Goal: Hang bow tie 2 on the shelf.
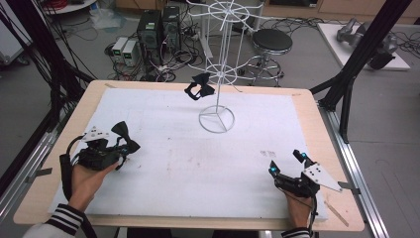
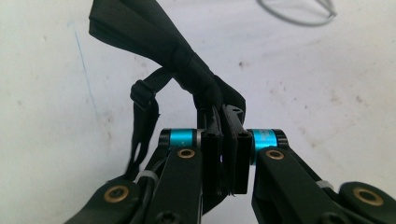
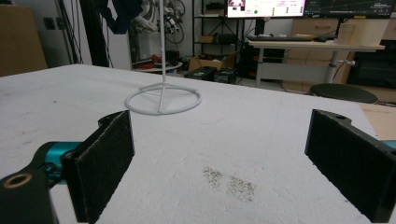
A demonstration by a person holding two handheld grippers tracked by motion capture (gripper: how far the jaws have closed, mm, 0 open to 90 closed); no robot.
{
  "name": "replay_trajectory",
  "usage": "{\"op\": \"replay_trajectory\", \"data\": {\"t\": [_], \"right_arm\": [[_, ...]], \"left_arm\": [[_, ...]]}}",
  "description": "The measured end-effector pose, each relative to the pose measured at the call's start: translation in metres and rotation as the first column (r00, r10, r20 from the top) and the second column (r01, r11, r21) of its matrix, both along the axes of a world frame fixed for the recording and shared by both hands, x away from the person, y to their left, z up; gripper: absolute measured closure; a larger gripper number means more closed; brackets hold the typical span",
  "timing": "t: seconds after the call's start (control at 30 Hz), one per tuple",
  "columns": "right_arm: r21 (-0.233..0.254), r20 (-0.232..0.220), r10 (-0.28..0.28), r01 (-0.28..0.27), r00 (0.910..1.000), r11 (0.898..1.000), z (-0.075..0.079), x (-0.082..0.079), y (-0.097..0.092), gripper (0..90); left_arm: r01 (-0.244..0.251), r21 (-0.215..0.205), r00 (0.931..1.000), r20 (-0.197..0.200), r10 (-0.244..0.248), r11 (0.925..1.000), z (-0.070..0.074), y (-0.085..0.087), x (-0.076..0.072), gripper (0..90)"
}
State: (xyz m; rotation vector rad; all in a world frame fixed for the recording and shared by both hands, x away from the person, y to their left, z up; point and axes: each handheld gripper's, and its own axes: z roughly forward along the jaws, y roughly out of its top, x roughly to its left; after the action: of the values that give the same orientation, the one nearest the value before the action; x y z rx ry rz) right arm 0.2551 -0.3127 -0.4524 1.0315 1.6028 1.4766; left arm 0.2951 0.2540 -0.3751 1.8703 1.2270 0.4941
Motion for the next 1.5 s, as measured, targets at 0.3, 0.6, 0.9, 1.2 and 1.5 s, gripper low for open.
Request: {"op": "replay_trajectory", "data": {"t": [0.3,0.6,0.9,1.2,1.5], "right_arm": [[-0.001,0.000,-0.002,0.002,1.0000,1.000,0.000,0.000,0.000,7.4],[0.001,-0.001,-0.002,0.002,1.0000,1.000,0.000,0.000,0.000,7.4],[0.001,-0.003,0.000,0.000,1.0000,1.000,0.000,0.000,0.000,7.4],[-0.002,-0.001,0.000,0.000,1.0000,1.000,0.000,0.000,0.000,7.4],[0.000,-0.002,0.000,0.000,1.0000,1.000,0.000,0.000,0.000,7.4]], "left_arm": [[0.032,0.000,0.9967,0.075,-0.032,0.9995,0.018,-0.015,0.004,86.2],[0.073,-0.026,0.9890,0.131,-0.069,0.9970,0.028,-0.030,0.012,86.2],[0.109,-0.037,0.9780,0.183,-0.101,0.9933,0.046,-0.047,0.017,86.2],[0.176,-0.042,0.9612,0.223,-0.163,0.9834,0.058,-0.073,0.024,86.2],[0.228,-0.047,0.9462,0.246,-0.210,0.9725,0.071,-0.097,0.032,86.2]]}}
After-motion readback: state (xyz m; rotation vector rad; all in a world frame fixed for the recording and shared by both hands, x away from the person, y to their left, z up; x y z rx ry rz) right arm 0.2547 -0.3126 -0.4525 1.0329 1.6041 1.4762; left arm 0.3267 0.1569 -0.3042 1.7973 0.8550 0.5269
